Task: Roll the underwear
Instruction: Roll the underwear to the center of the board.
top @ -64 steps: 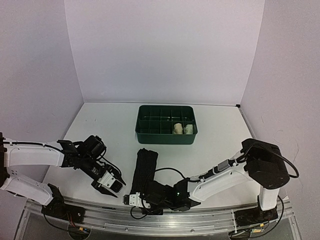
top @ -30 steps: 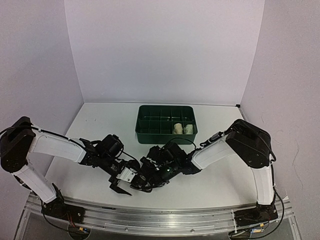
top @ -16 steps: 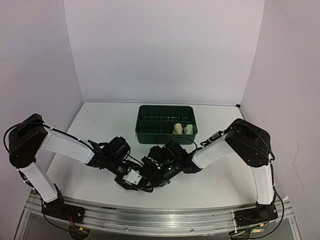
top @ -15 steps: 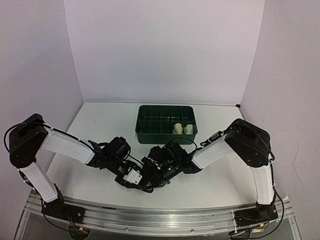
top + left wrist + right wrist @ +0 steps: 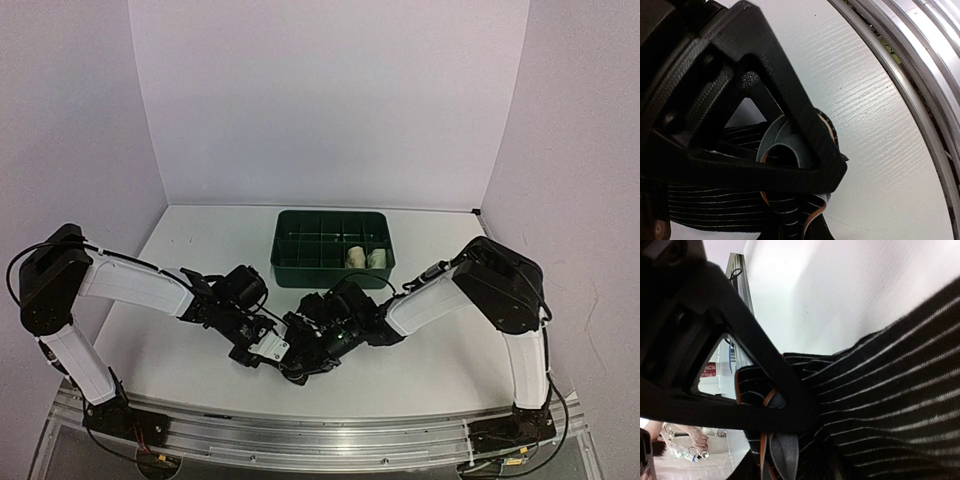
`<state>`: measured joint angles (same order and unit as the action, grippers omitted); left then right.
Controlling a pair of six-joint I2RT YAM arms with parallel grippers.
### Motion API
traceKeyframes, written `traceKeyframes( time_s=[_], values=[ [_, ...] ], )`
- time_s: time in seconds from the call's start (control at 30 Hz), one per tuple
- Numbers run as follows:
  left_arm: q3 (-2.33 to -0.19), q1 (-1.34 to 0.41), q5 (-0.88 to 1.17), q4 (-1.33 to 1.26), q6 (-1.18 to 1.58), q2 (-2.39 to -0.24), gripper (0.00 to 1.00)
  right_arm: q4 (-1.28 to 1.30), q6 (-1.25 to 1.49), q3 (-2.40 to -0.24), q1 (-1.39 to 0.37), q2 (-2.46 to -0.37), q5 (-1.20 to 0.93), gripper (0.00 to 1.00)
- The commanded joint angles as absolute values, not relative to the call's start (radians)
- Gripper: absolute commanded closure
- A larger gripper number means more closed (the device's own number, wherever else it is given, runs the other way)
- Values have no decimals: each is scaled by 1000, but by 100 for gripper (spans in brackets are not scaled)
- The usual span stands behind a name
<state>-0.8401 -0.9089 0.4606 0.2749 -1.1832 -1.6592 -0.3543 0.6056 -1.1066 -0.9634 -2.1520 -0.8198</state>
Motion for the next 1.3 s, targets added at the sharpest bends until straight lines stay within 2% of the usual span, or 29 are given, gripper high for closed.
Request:
traceKeyframes(
  time_s=[0.0,0.2,0.37,0.63,0.73,0.9,1.1,1.27],
  values=[
    [-950,-913,550,520,-1084,-1658,100,-335,561,-1059,-955,-1978,-730,54],
    [-1003,-911,642,666,-952,-1716,100,-201,527,-998,-942,-1855,-625,51],
    [-1066,-904,712,732,-860,-1798,100,-165,527,-987,-941,-1855,-574,50],
    [-1138,-802,869,784,-719,-1904,100,-167,452,-964,-950,-1805,-424,61],
    [-1141,-765,915,789,-671,-1946,100,-166,270,-903,-1016,-1717,-267,61],
    [-1150,-742,963,778,-602,-2005,100,-175,-157,-862,-1227,-1661,90,53],
    [-1198,-736,1040,824,-567,-2067,100,-163,-494,-962,-1392,-1800,386,48],
    [-1230,-736,1058,855,-553,-2102,100,-165,-599,-1059,-1413,-1921,469,46]
  ],
)
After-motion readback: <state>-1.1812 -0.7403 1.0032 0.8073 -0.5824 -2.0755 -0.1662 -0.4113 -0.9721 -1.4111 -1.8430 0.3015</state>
